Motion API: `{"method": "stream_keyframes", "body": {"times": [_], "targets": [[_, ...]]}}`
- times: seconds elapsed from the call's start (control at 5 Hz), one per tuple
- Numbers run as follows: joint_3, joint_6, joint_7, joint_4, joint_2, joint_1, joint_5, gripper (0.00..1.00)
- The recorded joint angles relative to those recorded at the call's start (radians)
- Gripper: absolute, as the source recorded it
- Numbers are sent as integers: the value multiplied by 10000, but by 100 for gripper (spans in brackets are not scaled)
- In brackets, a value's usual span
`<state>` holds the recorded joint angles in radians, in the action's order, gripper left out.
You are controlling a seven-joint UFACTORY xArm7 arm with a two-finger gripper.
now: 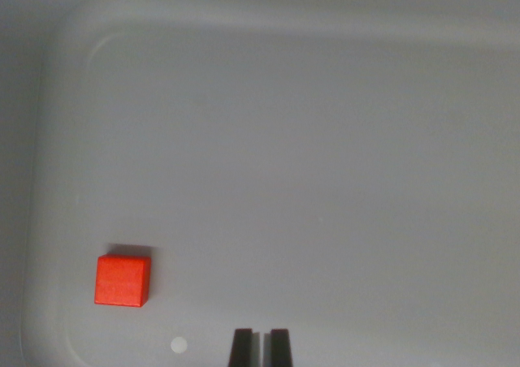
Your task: Reach red block
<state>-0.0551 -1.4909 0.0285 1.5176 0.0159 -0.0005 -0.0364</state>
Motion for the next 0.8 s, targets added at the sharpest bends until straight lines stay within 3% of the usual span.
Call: {"method": "stream_keyframes", "body": {"times": [0.6, 0.8], "targets": [[-35, 226, -43, -169, 72, 48, 9, 0], [-78, 499, -95, -374, 159, 107, 19, 0]]}}
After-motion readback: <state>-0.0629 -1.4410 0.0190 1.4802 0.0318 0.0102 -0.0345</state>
